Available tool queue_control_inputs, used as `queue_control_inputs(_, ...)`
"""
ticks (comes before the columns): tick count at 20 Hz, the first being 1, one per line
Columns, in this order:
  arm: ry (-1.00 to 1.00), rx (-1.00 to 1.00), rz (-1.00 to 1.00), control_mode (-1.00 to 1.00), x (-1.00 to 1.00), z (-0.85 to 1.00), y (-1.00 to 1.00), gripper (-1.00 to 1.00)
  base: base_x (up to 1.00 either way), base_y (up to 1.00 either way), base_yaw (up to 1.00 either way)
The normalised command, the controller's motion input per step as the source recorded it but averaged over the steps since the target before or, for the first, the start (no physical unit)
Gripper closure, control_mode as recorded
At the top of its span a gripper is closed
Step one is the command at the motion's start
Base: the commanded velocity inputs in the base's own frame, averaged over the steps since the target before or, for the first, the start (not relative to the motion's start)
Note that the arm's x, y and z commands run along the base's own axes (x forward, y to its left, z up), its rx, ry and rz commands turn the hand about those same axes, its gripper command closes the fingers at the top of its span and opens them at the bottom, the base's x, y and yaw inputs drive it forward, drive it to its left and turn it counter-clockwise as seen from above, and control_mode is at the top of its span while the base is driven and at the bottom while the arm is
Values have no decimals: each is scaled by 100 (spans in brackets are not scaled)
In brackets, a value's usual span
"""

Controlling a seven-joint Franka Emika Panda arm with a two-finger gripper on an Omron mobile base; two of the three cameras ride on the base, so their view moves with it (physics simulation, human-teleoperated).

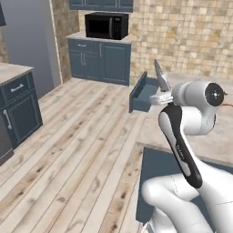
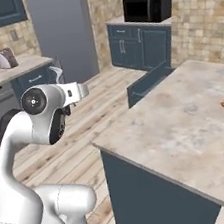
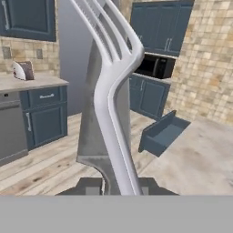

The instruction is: Pick up the metallic utensils from the counter and place them in the open drawer. Make sure not to pick up any wooden utensils.

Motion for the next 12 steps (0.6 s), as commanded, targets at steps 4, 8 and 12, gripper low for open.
queue_control_inputs(4, 0, 0, 0, 100, 0, 0, 0, 100, 58, 100, -27)
queue_control_inputs(8, 0, 0, 0, 100, 0, 0, 0, 100, 50, 100, -38)
queue_control_inputs(12, 0, 0, 0, 100, 0, 0, 0, 100, 56, 100, -53)
